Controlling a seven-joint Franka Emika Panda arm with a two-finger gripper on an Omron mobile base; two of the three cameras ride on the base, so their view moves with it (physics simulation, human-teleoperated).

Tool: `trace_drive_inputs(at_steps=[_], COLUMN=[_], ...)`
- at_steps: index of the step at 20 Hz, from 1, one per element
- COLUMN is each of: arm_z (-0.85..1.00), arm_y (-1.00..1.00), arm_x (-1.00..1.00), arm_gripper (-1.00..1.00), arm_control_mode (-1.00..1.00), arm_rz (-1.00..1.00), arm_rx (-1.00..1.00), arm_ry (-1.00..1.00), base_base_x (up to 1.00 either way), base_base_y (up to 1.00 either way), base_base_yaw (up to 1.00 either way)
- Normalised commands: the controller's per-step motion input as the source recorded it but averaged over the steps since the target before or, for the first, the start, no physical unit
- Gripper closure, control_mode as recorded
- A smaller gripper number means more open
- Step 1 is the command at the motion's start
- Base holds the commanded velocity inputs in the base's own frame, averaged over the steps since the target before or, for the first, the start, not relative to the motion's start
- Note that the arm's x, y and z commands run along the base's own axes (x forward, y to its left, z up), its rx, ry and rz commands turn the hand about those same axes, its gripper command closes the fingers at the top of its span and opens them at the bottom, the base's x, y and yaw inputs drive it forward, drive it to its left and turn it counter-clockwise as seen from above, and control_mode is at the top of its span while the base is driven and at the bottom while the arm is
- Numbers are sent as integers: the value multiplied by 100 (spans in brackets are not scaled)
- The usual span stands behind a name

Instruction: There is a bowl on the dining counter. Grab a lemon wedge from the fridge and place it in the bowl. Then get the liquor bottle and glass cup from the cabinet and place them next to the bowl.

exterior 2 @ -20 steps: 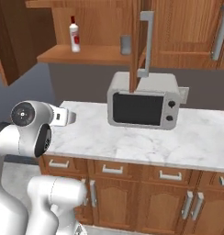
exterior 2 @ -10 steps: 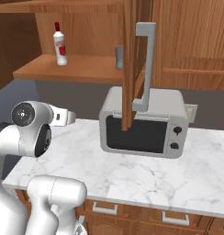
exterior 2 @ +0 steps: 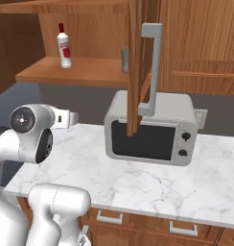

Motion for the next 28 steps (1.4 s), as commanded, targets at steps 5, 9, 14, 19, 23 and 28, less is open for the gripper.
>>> trace_drive_inputs(at_steps=[5, 9, 14, 19, 23, 28], arm_z=[49, 53, 68, 85, 56, 23], arm_y=[0, 0, 0, 0, 0, 0], arm_x=[29, 38, 32, 1, -1, 13], arm_gripper=[-100, -100, -100, -100, -100, -100], arm_control_mode=[-100, -100, -100, -100, -100, -100], arm_rz=[5, 0, 0, 0, 0, 0], arm_rx=[0, 0, -4, -2, 0, 2], arm_ry=[-33, -19, -12, -11, -1, 7], base_base_x=[0, 0, 0, 0, 0, 0], base_base_y=[0, 0, 0, 0, 0, 0], base_base_yaw=[0, 0, 0, 0, 0, 0])
